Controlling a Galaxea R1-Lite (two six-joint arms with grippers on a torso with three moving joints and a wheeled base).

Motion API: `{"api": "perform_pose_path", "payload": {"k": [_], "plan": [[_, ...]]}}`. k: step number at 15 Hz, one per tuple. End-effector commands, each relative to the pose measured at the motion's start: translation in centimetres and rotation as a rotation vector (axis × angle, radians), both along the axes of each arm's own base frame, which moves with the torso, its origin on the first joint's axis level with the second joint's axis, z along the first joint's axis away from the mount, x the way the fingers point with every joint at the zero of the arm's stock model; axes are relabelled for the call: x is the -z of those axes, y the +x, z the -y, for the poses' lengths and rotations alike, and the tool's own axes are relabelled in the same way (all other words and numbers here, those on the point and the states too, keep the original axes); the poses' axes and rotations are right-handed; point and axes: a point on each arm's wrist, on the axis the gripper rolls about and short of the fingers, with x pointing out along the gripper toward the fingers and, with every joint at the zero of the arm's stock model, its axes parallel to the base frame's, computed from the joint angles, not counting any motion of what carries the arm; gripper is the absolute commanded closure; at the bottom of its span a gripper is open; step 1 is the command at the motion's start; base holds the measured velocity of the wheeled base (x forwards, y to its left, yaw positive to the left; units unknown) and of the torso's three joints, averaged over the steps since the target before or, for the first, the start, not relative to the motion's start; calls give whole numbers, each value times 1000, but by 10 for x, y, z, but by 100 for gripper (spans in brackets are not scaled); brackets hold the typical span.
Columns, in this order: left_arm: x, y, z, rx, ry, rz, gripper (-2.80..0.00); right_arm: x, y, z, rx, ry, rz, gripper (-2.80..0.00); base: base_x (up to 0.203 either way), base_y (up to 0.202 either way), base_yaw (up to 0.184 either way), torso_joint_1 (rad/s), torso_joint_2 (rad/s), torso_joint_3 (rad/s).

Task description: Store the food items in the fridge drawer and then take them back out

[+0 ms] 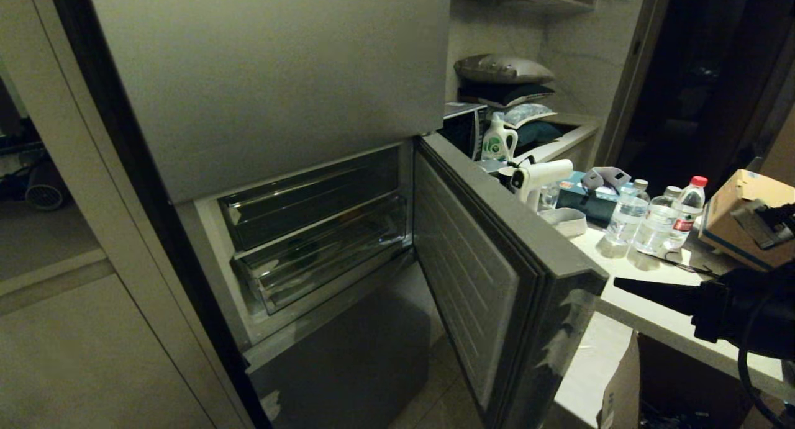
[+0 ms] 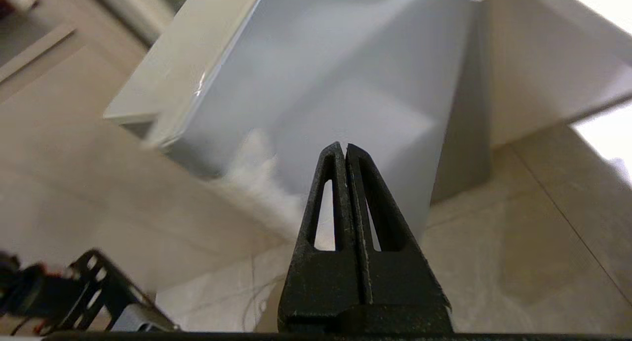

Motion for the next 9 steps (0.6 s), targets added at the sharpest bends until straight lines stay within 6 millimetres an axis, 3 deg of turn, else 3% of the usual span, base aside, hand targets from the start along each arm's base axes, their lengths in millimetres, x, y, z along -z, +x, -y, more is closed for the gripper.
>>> {"api": "perform_pose_path", "payload": {"k": [1,4,9], "plan": [[0,0,0,0,0,-1,0,1,14,-23,-78,-9,-18,0,0,0,0,0,0,0],[0,0,0,0,0,-1,0,8,52,-57,-129,-35,-58,0,0,0,0,0,0,0],[0,0,0,0,1,-1,0,22,110,-135,-195,-59,-28,0,0,0,0,0,0,0]]}}
